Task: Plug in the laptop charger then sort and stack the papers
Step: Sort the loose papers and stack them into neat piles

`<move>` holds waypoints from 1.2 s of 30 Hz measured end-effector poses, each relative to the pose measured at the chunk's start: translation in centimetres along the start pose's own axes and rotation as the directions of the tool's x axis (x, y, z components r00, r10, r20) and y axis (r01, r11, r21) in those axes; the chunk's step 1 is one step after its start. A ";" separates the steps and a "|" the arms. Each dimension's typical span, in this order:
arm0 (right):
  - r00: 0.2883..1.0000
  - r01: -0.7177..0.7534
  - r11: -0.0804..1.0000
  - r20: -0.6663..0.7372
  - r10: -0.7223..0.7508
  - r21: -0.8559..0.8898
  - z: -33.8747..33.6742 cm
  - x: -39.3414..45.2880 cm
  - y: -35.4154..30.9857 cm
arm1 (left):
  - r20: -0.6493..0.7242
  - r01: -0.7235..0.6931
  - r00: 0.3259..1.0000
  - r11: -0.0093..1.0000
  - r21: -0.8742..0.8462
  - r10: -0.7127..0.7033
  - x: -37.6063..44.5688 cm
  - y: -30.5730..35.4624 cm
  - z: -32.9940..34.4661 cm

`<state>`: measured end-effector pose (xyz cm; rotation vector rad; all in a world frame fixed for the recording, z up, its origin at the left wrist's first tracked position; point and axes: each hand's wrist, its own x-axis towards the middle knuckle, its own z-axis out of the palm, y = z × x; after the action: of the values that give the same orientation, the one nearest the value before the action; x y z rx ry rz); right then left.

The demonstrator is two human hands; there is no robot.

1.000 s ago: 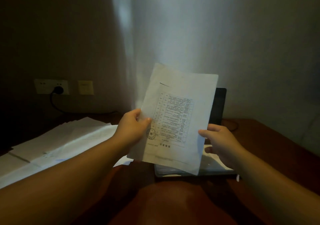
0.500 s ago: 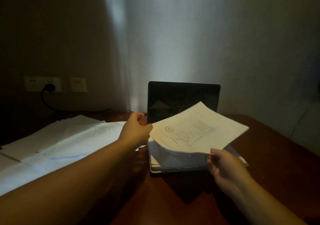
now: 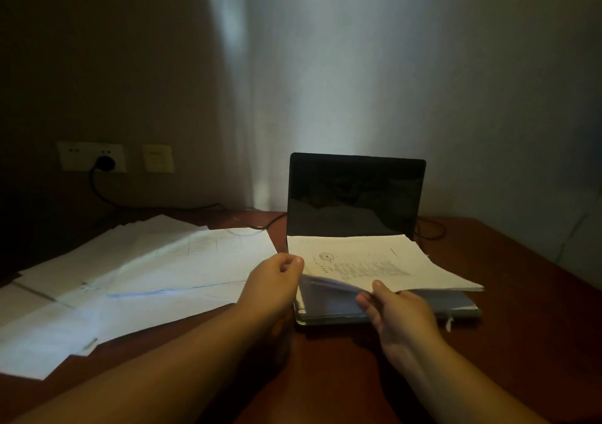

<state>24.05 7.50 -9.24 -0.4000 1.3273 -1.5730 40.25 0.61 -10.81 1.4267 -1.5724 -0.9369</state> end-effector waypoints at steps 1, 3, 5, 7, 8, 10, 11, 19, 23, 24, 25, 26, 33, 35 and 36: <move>1.000 0.005 1.000 0.006 -0.005 0.011 0.2 0.0 0.1 | 0.012 -0.002 1.000 1.000 -0.004 0.002 -0.2 -0.1 0.1; 0.999 0.015 1.000 0.033 -0.015 0.006 0.4 0.0 0.3 | 0.043 -0.012 0.999 1.000 -0.002 0.012 -0.5 -0.3 0.2; 0.998 0.025 0.999 0.065 -0.022 -0.044 0.4 0.0 0.4 | 0.068 -0.040 0.997 0.998 0.045 0.036 -0.7 -0.4 0.4; 0.998 0.034 0.990 0.059 -0.026 -0.135 0.3 0.2 0.3 | 0.078 -0.068 0.995 0.992 0.111 0.059 -0.9 -0.5 0.5; 0.999 0.031 0.981 0.044 -0.023 -0.194 0.3 0.3 0.1 | 0.091 -0.082 0.993 0.987 0.135 0.070 -0.9 -0.6 0.6; 1.000 0.005 0.949 0.014 0.000 -0.315 0.2 0.3 -0.4 | 0.125 -0.109 0.988 0.977 0.185 0.087 -1.0 -0.7 0.8; 1.000 -0.009 0.932 0.007 0.012 -0.363 0.2 0.3 -0.6 | 0.134 -0.126 0.986 0.969 0.215 0.098 -1.1 -0.8 0.9; 0.985 0.159 0.785 0.147 -0.087 -0.598 1.9 -0.4 -0.9 | 0.098 -0.184 0.982 0.937 0.298 0.162 -0.5 -1.2 0.0; 0.891 0.454 0.549 0.353 -0.286 -0.702 4.6 0.2 -0.2 | 0.034 -0.184 0.982 0.898 0.399 0.186 0.2 -1.7 -2.9; 0.857 0.515 0.488 0.414 -0.306 -0.705 5.5 0.5 0.1 | 0.011 -0.169 0.983 0.879 0.446 0.183 0.5 -2.1 -3.9; 0.823 0.567 0.429 0.474 -0.313 -0.703 6.4 0.8 0.5 | -0.005 -0.155 0.983 0.852 0.500 0.182 0.7 -2.5 -4.9; 0.790 0.613 0.372 0.528 -0.311 -0.697 7.5 1.1 0.8 | -0.012 -0.148 0.982 0.813 0.563 0.187 1.0 -3.1 -5.9; 0.559 0.822 -0.057 0.822 -0.103 -0.566 15.5 2.9 2.9 | 0.006 -0.079 0.992 0.595 0.800 0.124 3.7 -6.4 -13.6; 0.484 0.849 -0.239 0.875 -0.003 -0.471 17.4 3.5 3.4 | 0.027 -0.057 0.998 0.587 0.807 0.059 4.3 -7.5 -15.2; 0.450 0.857 -0.298 0.892 0.034 -0.421 18.3 3.7 3.7 | 0.037 -0.046 0.999 0.587 0.808 0.026 4.5 -8.0 -15.8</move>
<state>38.08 -5.28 -7.39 -2.6435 1.5091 -0.2982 57.71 -4.75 -11.32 1.9704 -2.1784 -0.1350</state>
